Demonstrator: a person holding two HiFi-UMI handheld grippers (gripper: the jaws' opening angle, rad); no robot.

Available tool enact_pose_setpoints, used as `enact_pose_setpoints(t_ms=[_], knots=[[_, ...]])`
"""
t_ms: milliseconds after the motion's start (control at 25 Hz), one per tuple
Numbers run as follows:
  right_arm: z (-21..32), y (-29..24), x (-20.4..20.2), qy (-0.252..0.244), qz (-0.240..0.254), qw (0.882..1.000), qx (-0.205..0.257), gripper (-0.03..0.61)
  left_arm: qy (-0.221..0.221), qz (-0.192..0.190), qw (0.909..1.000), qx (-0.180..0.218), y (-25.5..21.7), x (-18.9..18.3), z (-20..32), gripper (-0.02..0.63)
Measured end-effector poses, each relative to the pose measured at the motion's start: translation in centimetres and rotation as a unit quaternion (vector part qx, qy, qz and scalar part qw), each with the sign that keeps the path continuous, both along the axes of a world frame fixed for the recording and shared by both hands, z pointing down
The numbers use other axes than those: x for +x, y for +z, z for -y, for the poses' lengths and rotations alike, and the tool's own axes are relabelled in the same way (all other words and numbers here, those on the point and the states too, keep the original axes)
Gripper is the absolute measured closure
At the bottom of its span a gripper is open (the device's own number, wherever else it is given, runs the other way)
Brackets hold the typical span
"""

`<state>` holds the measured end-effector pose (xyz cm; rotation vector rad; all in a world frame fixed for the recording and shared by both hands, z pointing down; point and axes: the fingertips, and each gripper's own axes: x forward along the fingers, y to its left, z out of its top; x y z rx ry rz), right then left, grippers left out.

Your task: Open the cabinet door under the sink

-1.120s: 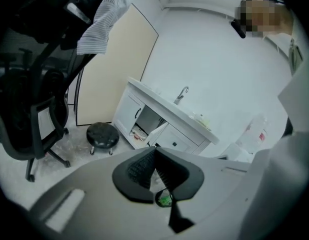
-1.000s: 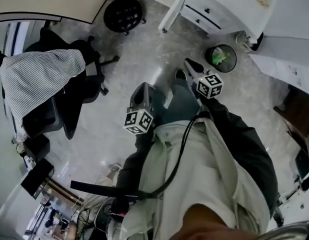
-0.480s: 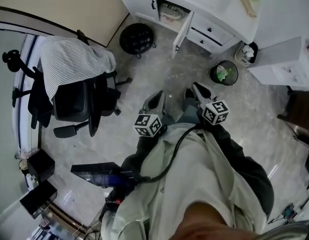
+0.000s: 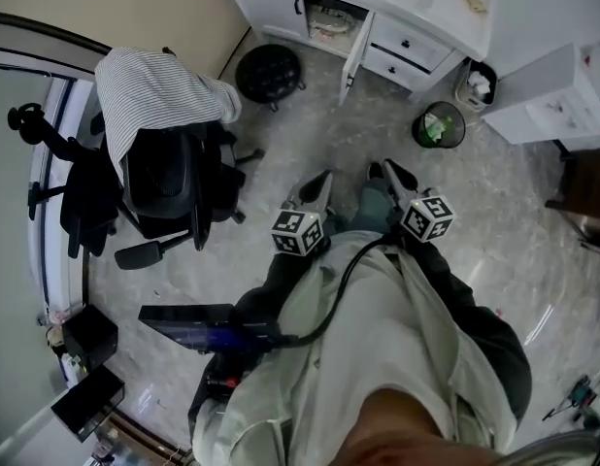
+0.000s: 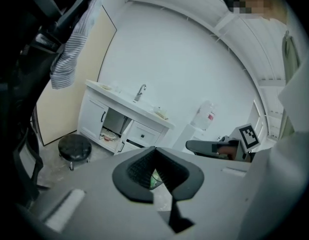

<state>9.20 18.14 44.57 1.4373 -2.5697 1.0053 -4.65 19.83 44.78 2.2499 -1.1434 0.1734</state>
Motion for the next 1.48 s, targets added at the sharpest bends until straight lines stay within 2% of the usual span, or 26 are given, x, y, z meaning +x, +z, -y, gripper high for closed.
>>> enact_pose_setpoints(t_ms=[280, 480, 920, 1480], knots=[[0.9, -0.2, -4.4, -0.069, 0.004, 0.998, 0.005, 0.577, -0.046, 0.010, 0.9989, 0.007, -0.4, -3.4, -0.1, 0.607], [2.7, -0.6, -5.3, -0.104, -0.001, 0.995, 0.010, 0.577, -0.082, 0.007, 0.9964, 0.018, -1.1, -4.4, 1.3, 0.607], [4.8, -0.5, -2.5, -0.096, -0.002, 0.995, 0.007, 0.577, -0.073, 0.002, 0.9972, 0.016, -1.0, -1.8, 3.7, 0.607], [6.2, 0.1, -1.5, -0.103, 0.002, 0.995, -0.004, 0.577, -0.084, -0.004, 0.9964, 0.008, -0.6, -1.1, 5.5, 0.607]])
